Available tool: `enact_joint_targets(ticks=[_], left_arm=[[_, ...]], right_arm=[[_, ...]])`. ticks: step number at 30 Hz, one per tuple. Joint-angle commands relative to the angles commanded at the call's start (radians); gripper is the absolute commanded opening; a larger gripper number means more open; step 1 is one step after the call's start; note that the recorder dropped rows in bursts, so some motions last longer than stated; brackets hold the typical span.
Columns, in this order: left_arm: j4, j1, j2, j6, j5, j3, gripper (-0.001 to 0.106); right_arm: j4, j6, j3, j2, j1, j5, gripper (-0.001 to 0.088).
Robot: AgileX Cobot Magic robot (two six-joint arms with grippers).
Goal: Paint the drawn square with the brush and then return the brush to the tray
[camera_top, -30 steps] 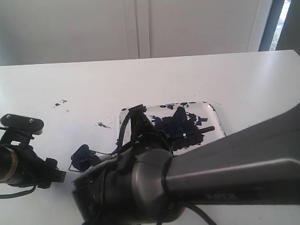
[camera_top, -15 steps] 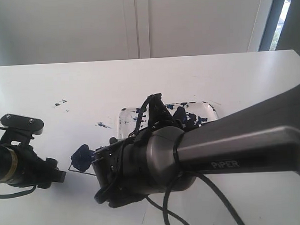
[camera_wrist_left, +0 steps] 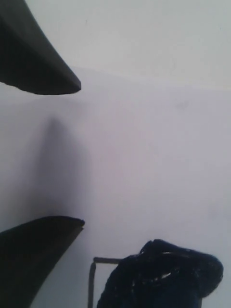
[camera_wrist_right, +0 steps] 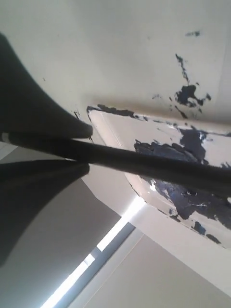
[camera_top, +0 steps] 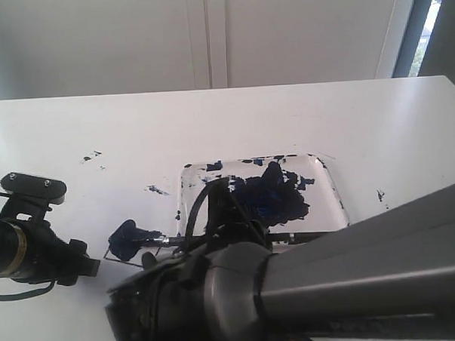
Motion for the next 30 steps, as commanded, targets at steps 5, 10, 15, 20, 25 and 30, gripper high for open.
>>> enact_joint_targets(ticks=[5,10,15,20,25,30], left_arm=[[0.0,0.0,0.0,0.0,0.0,0.0,0.075],[0.0,0.0,0.0,-0.002,-0.004,0.0,0.075],[0.0,0.0,0.0,-0.002,-0.004,0.0,0.075],[0.0,0.0,0.0,-0.002,-0.004,0.0,0.075],[0.0,0.0,0.0,-0.002,-0.004,0.0,0.075],[0.0,0.0,0.0,-0.002,-0.004,0.0,0.075]], right_arm=[[0.0,0.048,0.076,-0.072,0.046,0.0,0.0],[-0.023,0.048,0.077,-0.082,0.053,0.0,0.0],[-0.037,0.05,0.077,-0.082,0.055,0.0,0.0],[-0.052,0.071,0.077,-0.082,0.06,0.0,0.0],[-0.062,0.071,0.077,-0.082,0.087,0.0,0.0],[-0.097,0.071,0.077,-0.082,0.097,0.0,0.0]])
